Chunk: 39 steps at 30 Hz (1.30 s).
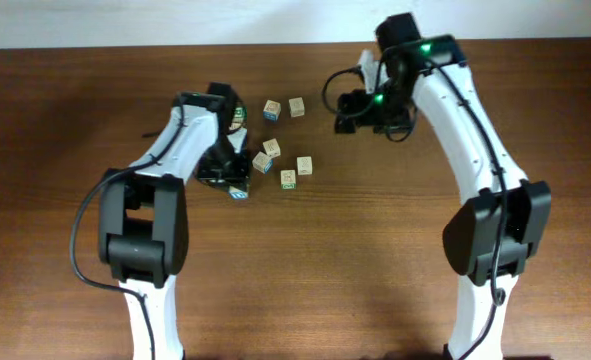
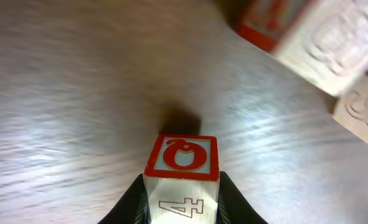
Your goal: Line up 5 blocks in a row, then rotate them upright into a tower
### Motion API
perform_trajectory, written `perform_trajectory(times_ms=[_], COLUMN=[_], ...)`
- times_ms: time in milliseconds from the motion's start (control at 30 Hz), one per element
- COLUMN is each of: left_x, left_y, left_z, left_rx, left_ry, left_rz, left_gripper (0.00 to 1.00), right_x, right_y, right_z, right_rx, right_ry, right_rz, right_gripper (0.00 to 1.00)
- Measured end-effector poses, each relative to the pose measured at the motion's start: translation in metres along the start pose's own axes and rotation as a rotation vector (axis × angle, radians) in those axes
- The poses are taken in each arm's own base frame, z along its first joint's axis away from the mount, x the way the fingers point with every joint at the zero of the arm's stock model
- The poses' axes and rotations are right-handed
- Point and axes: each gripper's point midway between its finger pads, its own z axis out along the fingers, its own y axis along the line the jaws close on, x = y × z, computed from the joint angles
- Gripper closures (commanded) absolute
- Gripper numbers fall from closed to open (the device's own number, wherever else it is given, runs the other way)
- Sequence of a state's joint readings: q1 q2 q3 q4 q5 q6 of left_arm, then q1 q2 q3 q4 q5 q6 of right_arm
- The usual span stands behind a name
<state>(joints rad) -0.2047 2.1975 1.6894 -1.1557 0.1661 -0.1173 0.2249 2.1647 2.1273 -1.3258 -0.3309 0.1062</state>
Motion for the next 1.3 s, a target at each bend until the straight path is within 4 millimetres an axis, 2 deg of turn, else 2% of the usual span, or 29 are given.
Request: perform_trajectory(times_ms=[100, 267, 367, 467, 600, 700, 867, 900, 967, 1033, 1067, 1200, 1300], left_x=[0.007, 0.013, 0.016, 0.021, 0.033, 0.023, -0.021, -0.031, -0.044, -0.052, -0.054, -0.044, -0.042], left_y=[-0.01, -0.008, -0.007, -0.007, -0.002, 0.003, 0.023, 0.031, 0.047, 0.079, 0.093, 0.129, 0.141], left_z=[0.002, 0.004, 0.004, 0.004, -0.004, -0.034, -0.105, -0.123, -0.147, -0.172, -0.176, -0.179, -0.18], left_rx=[0.0, -0.01, -0.012, -0.015, -0.043, -0.079, -0.079, -0.076, -0.085, -0.106, -0.113, -0.127, -0.131], left_ry=[0.023, 0.052, 0.061, 0.081, 0.135, 0.11, -0.09, -0.151, -0.231, -0.309, -0.323, -0.311, -0.312], left_rz=[0.02, 0.014, 0.01, 0.009, -0.001, -0.007, -0.056, -0.075, -0.107, -0.171, -0.198, -0.279, -0.304], left_gripper=[0.67, 0.66, 0.56, 0.52, 0.46, 0.44, 0.4, 0.36, 0.32, 0.3, 0.26, 0.26, 0.26], right_x=[0.005, 0.005, 0.005, 0.005, 0.006, 0.01, 0.016, 0.013, 0.009, 0.012, 0.012, 0.028, 0.032], right_y=[-0.002, -0.002, -0.002, -0.001, 0.002, 0.018, 0.053, 0.061, 0.074, 0.087, 0.091, 0.102, 0.105], right_z=[-0.003, -0.003, -0.003, -0.003, -0.002, 0.003, 0.017, 0.021, 0.026, 0.039, 0.046, 0.083, 0.104], right_rx=[-0.008, -0.008, -0.008, -0.008, -0.009, -0.015, 0.044, 0.053, 0.063, 0.092, 0.099, 0.127, 0.121], right_ry=[0.019, 0.02, 0.02, 0.02, 0.023, 0.036, 0.032, 0.011, -0.024, -0.044, -0.055, -0.048, -0.064], right_rz=[0.015, 0.016, 0.015, 0.014, 0.009, -0.022, -0.026, -0.016, -0.01, 0.005, 0.009, 0.017, 0.023], right_gripper=[0.14, 0.15, 0.14, 0.15, 0.23, 0.24, 0.25, 0.25, 0.26, 0.3, 0.32, 0.4, 0.43])
